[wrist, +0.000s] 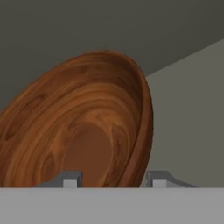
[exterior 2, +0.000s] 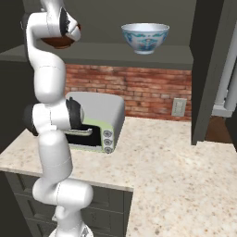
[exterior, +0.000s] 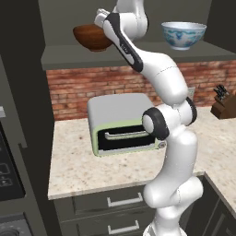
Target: Pick up the bowls from the cabinet and place each bowl in front of a stool on the dining counter.
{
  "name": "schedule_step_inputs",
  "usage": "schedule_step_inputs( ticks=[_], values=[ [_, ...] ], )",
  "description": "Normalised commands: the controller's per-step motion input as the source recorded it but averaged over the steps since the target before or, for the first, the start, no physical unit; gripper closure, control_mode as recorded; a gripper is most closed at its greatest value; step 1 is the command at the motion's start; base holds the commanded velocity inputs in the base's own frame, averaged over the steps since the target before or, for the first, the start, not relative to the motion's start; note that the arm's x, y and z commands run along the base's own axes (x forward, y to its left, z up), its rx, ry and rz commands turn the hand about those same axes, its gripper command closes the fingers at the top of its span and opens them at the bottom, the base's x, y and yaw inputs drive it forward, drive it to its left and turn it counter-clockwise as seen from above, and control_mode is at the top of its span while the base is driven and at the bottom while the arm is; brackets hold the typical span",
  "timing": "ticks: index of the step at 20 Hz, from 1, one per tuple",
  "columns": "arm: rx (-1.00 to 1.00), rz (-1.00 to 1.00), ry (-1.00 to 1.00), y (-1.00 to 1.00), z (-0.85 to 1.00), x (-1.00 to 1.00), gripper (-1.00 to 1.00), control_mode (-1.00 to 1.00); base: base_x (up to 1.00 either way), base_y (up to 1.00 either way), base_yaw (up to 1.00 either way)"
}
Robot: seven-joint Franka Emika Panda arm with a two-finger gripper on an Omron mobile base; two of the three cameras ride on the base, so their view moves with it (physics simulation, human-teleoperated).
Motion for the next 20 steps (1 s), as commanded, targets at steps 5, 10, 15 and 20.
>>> schedule_step_inputs(
  ticks=[5, 10, 15, 20],
  values=[
    [0.00, 0.00, 0.00, 0.00, 0.00, -0.01, 1.00, -1.00, 0.00, 0.00, 0.00],
    [0.00, -0.09, -0.04, -0.24, -0.34, -0.71, 1.00, -1.00, 0.00, 0.00, 0.00],
    [0.03, -0.14, -0.05, -0.53, -0.26, -1.00, 1.00, -1.00, 0.00, 0.00, 0.00],
    [0.04, -0.07, -0.15, -0.47, -0.31, -1.00, 1.00, -1.00, 0.00, 0.00, 0.00]
  ],
)
